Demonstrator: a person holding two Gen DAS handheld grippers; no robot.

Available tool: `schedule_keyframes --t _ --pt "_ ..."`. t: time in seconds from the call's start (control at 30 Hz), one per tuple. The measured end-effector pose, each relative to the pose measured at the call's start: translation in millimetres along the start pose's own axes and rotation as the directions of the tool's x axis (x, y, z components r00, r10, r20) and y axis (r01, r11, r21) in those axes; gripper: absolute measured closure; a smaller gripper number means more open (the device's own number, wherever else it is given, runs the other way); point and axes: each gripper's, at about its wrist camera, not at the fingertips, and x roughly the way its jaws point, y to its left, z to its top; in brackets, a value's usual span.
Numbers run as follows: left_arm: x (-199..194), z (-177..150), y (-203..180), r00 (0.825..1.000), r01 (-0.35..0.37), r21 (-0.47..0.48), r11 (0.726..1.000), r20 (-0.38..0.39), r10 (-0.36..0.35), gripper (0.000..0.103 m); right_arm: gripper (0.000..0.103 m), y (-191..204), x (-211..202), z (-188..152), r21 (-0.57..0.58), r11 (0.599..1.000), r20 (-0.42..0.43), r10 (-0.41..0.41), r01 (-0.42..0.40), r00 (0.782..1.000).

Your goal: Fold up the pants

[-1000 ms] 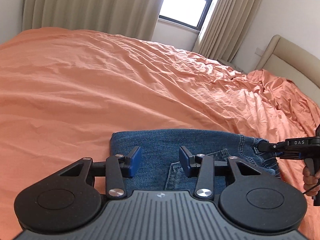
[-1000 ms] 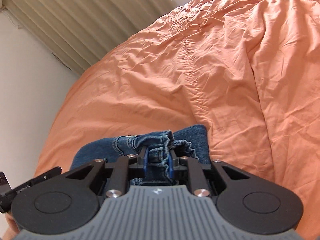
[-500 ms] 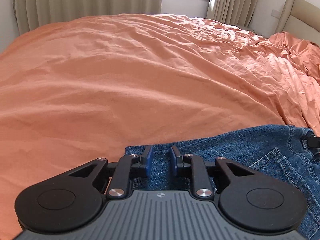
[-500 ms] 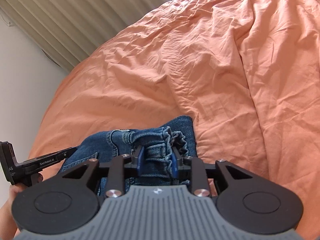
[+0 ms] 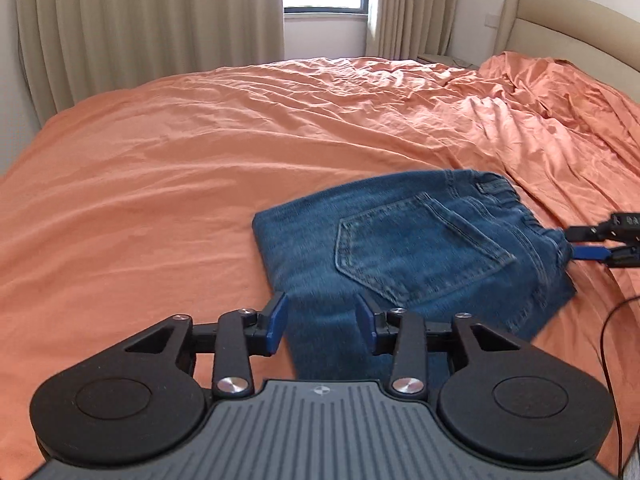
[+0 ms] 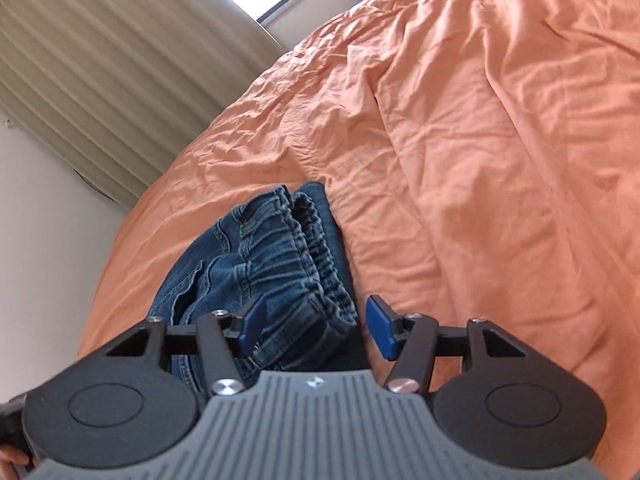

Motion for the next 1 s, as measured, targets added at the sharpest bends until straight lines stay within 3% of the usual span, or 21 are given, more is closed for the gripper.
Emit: schedule_keyframes --t 0.13,0.27,0.33,0.4,0.43,0.5,0.57,0.63,0.67,0.7,0.77,0.87,1.0 --pt "-17 -32 -24 0.998 -0.015 0.102 0.995 -0.052 0.02 0.045 0.061 -11 5 -7 0.096 0.991 -0.032 0.091 -0.088 0.995" --pt "-14 -56 -44 0.993 -0.036 0.174 0.984 -0.101 0.054 0.04 0.076 -9 7 -10 0.089 0.992 -0.013 0.094 -0.092 0.996" --pt "-4 -64 -52 0.989 -0.086 0.217 0.972 -0.099 0.109 0.04 0.088 -7 4 -10 0.073 0.993 0.002 0.097 -0.097 0.995" --pt "7 -69 -57 0.982 -0.15 0.255 0.955 -0.077 0.175 0.042 0.09 -3 1 -9 0.046 0.994 0.017 0.099 -0.1 0.995" --pt "10 -70 -59 0.979 -0.17 0.278 0.945 -0.062 0.195 0.046 0.091 -2 -1 -10 0.039 0.994 0.026 0.106 -0.107 0.994" --pt "14 -70 -65 0.976 -0.182 0.332 0.926 -0.055 0.211 0.076 0.093 0 -6 -10 0.04 0.99 0.046 0.131 -0.133 0.99" --pt "13 -69 -76 0.969 -0.195 0.437 0.878 -0.05 0.24 0.088 0.093 1 -15 -10 0.059 0.985 0.069 0.157 -0.161 0.985" --pt "4 -77 -87 0.961 -0.22 0.578 0.786 -0.009 0.275 0.094 0.095 -1 -19 -13 0.061 0.99 0.076 0.123 -0.128 0.989" --pt "4 -80 -88 0.958 -0.212 0.611 0.763 -0.023 0.285 0.096 0.095 -2 -16 -16 0.062 0.993 0.064 0.093 -0.097 0.994" --pt "5 -82 -87 0.956 -0.197 0.622 0.758 -0.048 0.288 0.096 0.095 -5 -10 -19 0.066 0.996 0.044 0.059 -0.061 0.997" --pt "9 -90 -85 0.954 -0.172 0.632 0.756 -0.085 0.288 0.097 0.095 -9 -1 -23 0.076 0.997 0.02 0.016 -0.018 1.0" --pt "21 -99 -79 0.953 -0.142 0.566 0.812 -0.143 0.266 0.097 0.097 -13 6 -25 0.059 0.998 -0.001 -0.007 0.007 1.0" --pt "35 -103 -79 0.947 -0.133 0.503 0.854 -0.191 0.26 0.097 0.097 -16 12 -27 0.047 0.999 -0.013 -0.026 0.026 1.0"
